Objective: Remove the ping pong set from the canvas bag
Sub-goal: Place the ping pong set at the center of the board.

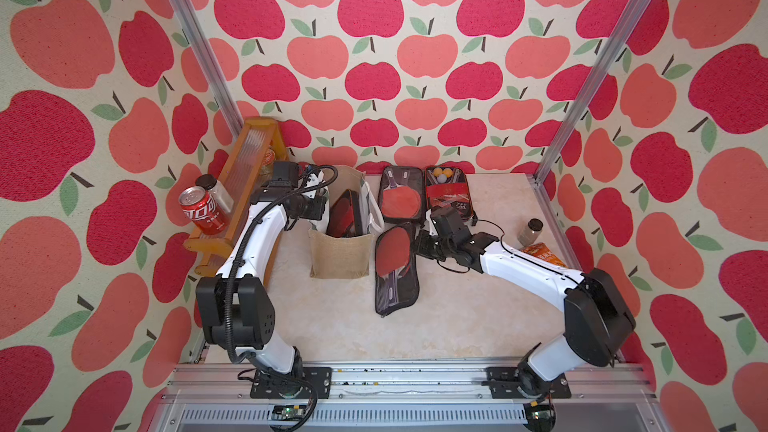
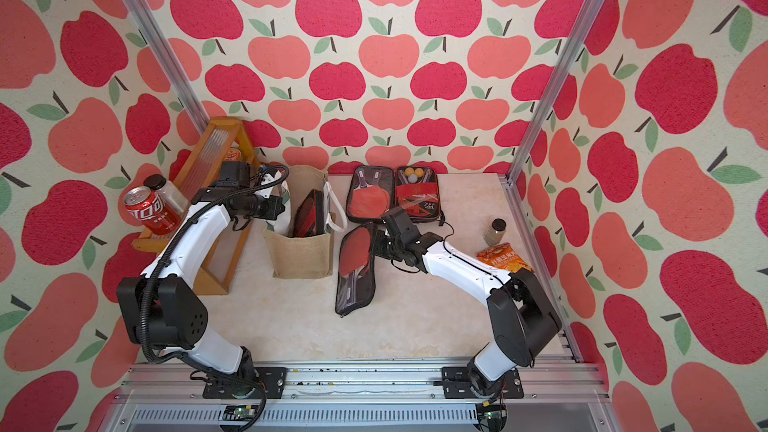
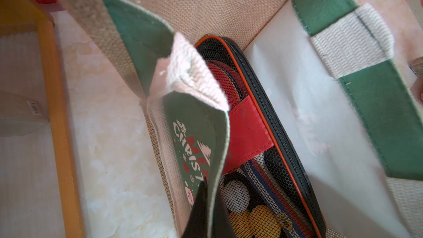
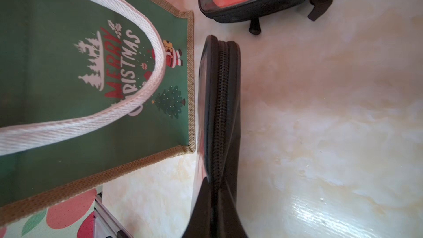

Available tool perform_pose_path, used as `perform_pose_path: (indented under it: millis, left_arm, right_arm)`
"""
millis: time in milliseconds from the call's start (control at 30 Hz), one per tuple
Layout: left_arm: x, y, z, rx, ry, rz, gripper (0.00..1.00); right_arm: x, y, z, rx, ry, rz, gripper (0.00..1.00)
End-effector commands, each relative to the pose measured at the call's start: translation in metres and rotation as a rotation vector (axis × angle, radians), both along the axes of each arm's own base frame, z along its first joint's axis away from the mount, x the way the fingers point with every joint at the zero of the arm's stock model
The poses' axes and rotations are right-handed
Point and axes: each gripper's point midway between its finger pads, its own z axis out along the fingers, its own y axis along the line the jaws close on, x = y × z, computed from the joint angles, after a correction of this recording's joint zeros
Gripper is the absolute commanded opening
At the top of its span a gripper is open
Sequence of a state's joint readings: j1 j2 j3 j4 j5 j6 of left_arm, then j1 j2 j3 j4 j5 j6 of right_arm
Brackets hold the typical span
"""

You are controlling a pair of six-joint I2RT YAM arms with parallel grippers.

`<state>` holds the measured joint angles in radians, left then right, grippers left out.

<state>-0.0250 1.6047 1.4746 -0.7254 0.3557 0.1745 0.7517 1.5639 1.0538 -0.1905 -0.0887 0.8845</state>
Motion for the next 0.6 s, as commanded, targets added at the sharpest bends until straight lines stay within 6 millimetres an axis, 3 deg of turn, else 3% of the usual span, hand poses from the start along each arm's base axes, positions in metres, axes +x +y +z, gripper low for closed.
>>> perform_pose_path:
  millis: [0, 267, 567]
  left_arm:
    - [-0.008, -0.007, -0.01, -0.009, 0.045, -0.027, 0.0]
    - [-0.007, -0.008, -0.012, -0.003, 0.051, -0.03, 0.0]
    - [-0.007, -0.01, -0.013, 0.014, 0.05, -0.038, 0.0]
  right_arm:
    - [-0.012, -0.008, -0.016, -0.004, 0.041, 0.004, 0.0]
    - [-0.033, -0.028, -0.066, -0.06, 0.12, -0.017, 0.0]
    - [-0.033, -0.024, -0.095, -0.05, 0.169, -0.03, 0.0]
